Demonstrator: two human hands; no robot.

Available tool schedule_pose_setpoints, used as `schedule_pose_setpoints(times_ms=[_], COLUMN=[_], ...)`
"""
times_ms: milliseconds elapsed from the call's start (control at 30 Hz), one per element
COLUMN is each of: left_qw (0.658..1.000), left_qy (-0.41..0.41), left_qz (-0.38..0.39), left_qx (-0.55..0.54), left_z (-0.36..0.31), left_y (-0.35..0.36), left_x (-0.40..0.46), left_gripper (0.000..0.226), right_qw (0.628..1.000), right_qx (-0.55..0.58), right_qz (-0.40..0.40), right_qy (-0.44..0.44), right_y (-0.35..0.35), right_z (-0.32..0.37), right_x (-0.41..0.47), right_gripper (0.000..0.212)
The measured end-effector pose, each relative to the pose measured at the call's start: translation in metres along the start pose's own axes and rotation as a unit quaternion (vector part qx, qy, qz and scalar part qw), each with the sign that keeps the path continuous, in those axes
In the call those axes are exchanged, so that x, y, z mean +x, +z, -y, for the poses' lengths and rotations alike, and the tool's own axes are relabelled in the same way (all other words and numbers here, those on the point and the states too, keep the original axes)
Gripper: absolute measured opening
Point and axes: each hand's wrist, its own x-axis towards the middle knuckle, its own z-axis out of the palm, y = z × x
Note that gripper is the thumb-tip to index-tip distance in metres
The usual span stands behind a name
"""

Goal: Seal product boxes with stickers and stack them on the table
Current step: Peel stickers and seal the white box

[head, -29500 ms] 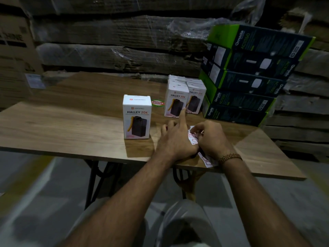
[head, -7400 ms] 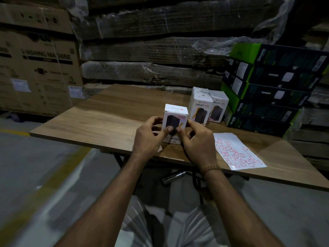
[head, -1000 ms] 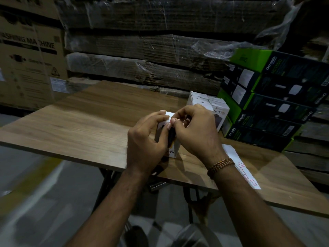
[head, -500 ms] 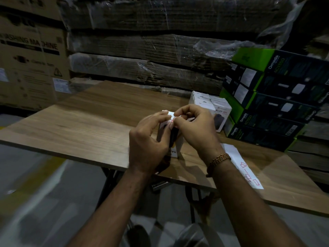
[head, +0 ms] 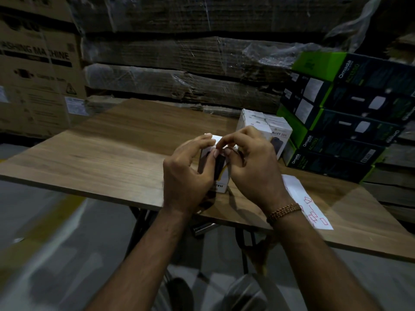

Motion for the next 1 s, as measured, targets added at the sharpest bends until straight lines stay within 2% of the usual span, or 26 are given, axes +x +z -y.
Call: schedule_pose_setpoints(times_ms=[200, 433, 633, 800, 1000], left_qw=[1.0, 1.0, 1.0, 1.0, 1.0], left_qy=[0.002, 0.001, 0.006, 0.007, -0.001], left_qz=[-0.004, 0.0, -0.002, -0.007, -0.009], left_qx=[0.007, 0.004, 0.001, -0.002, -0.004], left_z=[-0.001, 0.0, -0.002, -0.001, -0.001], left_y=[0.0, 0.0, -0.001, -0.001, -0.001], left_x=[0.001, 0.0, 0.001, 0.0, 0.0], left_gripper=[0.031, 0.032, 0.031, 0.03, 0.033], right_qw=[0.998, 0.999, 0.999, 0.998, 0.999], right_qx=[-0.046, -0.012, -0.028, 0.05, 0.028], right_qz=[0.02, -0.032, -0.024, -0.042, -0.042], right_qy=[-0.025, -0.022, -0.022, 0.017, -0.004], right_y=[-0.003, 0.005, 0.008, 0.009, 0.015], right_z=[0.002, -0.002, -0.003, -0.005, -0.009], right_x=[0.003, -0.006, -0.005, -0.001, 0.0], right_gripper=[0.02, 0.02, 0.022, 0.011, 0.01])
